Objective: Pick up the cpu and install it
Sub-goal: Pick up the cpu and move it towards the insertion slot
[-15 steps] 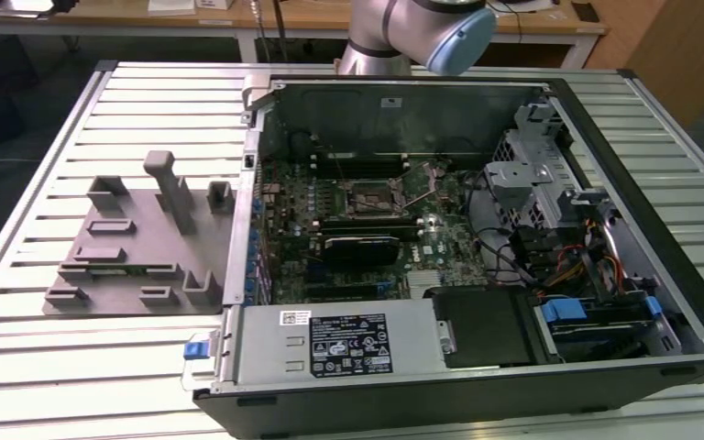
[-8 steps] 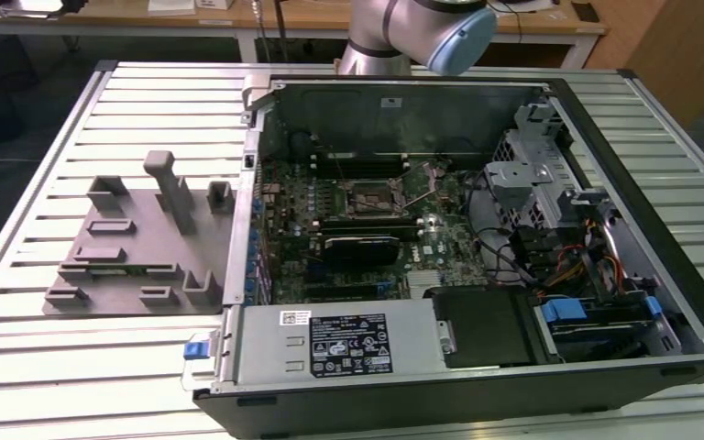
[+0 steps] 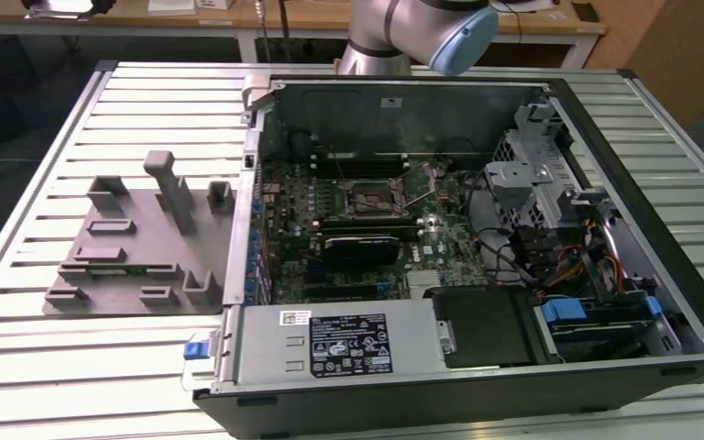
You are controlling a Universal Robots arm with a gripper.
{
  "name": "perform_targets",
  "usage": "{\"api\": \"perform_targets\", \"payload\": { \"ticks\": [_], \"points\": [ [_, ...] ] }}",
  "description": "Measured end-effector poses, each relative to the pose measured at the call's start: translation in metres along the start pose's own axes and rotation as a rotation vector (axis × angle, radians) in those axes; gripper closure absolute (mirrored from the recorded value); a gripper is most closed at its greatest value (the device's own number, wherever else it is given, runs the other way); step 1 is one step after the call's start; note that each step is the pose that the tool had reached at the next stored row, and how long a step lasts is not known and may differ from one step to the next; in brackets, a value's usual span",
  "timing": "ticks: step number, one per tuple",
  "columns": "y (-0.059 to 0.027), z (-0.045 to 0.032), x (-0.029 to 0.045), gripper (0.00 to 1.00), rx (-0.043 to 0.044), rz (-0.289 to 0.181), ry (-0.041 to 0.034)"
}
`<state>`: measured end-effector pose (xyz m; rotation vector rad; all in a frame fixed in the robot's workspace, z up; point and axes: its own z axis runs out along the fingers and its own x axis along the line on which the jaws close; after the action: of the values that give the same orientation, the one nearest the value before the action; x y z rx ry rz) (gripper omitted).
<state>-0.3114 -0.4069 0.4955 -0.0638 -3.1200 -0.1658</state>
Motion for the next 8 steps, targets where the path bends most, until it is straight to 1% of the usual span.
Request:
{"api": "perform_targets", "payload": {
  "ticks": [4,8],
  "points": [
    [0.0005,0.0006,-0.0142,0.46,0.0002,0.000,0.0025],
    [0.0005,0.0054,-0.0282,0.46,0.0002,0.001,0.0049]
  ]
}}
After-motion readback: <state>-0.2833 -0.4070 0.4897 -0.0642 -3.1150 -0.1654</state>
